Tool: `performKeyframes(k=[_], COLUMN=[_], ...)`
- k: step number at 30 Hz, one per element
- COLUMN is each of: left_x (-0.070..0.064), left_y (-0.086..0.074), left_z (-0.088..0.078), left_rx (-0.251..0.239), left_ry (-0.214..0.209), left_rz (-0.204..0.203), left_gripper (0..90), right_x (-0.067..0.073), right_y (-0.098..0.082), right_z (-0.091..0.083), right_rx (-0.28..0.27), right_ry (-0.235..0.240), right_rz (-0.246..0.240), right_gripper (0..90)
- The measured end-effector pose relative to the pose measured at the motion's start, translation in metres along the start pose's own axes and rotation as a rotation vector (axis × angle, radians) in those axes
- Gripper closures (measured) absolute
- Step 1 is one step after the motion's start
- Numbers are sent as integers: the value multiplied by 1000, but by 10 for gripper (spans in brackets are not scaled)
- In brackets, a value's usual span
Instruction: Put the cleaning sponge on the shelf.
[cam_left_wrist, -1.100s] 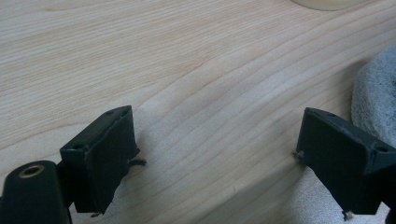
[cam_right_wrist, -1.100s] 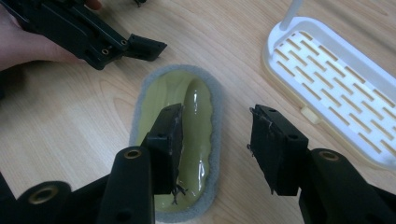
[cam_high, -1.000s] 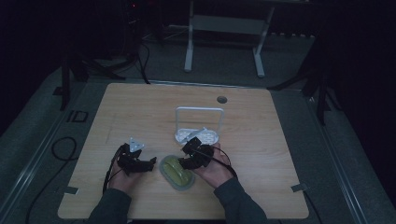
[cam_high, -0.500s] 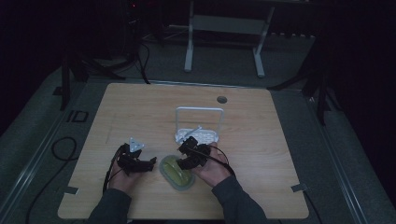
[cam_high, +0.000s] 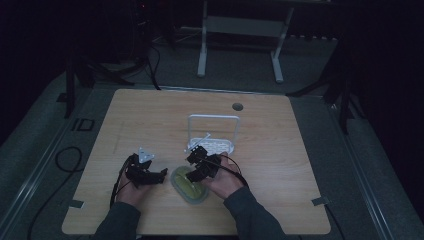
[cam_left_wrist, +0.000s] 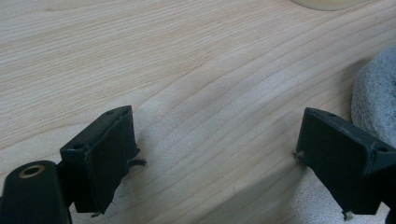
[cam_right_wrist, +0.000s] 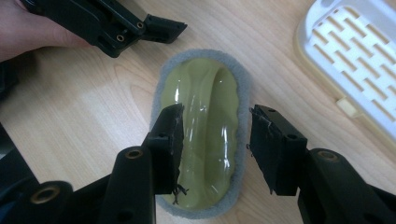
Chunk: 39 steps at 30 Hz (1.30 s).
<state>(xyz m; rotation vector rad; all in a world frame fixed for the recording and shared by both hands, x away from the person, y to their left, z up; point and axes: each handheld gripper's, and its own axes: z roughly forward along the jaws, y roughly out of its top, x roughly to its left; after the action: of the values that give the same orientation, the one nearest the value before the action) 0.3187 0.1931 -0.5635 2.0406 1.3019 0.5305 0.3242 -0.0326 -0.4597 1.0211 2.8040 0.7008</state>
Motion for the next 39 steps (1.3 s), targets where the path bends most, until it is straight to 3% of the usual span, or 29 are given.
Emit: performKeyframes(k=[27,39], left_x=[0,0], left_y=[0,0], left_z=[0,0], left_rx=[-1,0], left_ry=[0,0], left_rz=[0,0], left_gripper=[119,119], right_x=[8,13], right_y=[14,19], right_z=[17,25], right_rx=[113,168], right_ry=[25,16], right_rz=[-3,-41], right_gripper=[588,630])
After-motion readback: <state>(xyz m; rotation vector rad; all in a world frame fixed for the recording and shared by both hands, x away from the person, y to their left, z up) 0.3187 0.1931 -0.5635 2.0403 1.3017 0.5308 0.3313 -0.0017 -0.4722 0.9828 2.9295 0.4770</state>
